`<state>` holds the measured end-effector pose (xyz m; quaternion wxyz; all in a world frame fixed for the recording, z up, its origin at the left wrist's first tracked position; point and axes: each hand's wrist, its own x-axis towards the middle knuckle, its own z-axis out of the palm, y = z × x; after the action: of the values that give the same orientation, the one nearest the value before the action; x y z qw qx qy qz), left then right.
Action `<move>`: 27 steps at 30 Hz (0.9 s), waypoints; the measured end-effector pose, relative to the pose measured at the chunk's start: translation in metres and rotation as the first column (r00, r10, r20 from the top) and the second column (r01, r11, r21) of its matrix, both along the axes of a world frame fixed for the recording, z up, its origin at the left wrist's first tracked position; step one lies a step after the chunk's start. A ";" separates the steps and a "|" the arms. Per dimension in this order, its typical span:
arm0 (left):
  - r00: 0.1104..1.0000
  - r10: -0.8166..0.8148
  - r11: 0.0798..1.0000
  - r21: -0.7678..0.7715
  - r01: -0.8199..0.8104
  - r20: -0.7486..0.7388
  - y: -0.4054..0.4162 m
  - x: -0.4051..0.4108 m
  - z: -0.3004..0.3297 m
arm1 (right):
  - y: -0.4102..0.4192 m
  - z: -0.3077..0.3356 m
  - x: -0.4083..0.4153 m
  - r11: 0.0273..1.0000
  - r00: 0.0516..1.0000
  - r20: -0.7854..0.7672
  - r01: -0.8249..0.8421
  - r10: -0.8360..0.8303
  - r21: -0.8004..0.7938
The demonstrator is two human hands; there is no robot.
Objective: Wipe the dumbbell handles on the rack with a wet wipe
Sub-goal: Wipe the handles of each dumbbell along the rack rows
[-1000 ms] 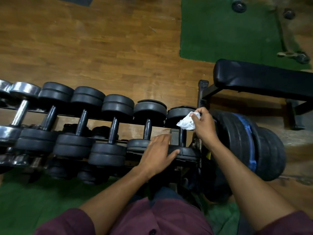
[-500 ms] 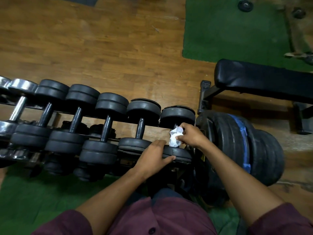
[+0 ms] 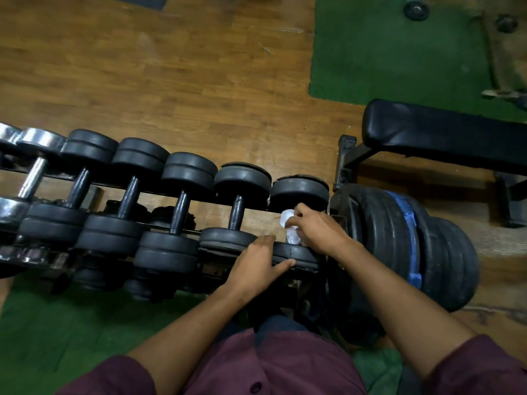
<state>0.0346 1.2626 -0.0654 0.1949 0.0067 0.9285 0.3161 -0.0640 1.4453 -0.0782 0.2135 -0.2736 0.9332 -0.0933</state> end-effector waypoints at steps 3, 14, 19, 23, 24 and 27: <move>1.000 0.010 1.000 0.000 -0.010 0.003 0.000 0.001 0.000 | 0.006 0.002 -0.005 0.998 0.992 0.121 -0.042 0.047 -0.038; 1.000 0.024 1.000 0.013 -0.024 -0.008 0.001 0.005 0.002 | 0.007 0.004 -0.011 0.996 0.980 0.194 -0.023 0.039 -0.082; 1.000 0.031 0.999 0.012 -0.031 0.000 0.002 0.005 0.002 | 0.014 0.005 -0.016 0.996 0.926 0.368 -0.063 0.083 -0.067; 0.999 0.038 0.999 0.012 -0.038 0.004 0.002 0.006 0.003 | 0.011 0.003 -0.019 0.999 0.901 0.431 -0.044 0.050 -0.025; 0.999 0.041 0.999 0.013 -0.041 0.002 0.002 0.006 0.003 | 0.010 0.002 -0.021 1.000 0.897 0.441 -0.018 0.021 -0.010; 0.999 0.045 0.999 0.014 -0.045 0.001 0.002 0.006 0.004 | 0.010 -0.003 -0.021 0.997 0.908 0.411 0.079 -0.079 0.017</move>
<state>0.0408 1.2648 -0.0617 0.1880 -0.0131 0.9261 0.3267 -0.0846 1.4558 -0.0810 0.4013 -0.2097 0.8776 -0.1576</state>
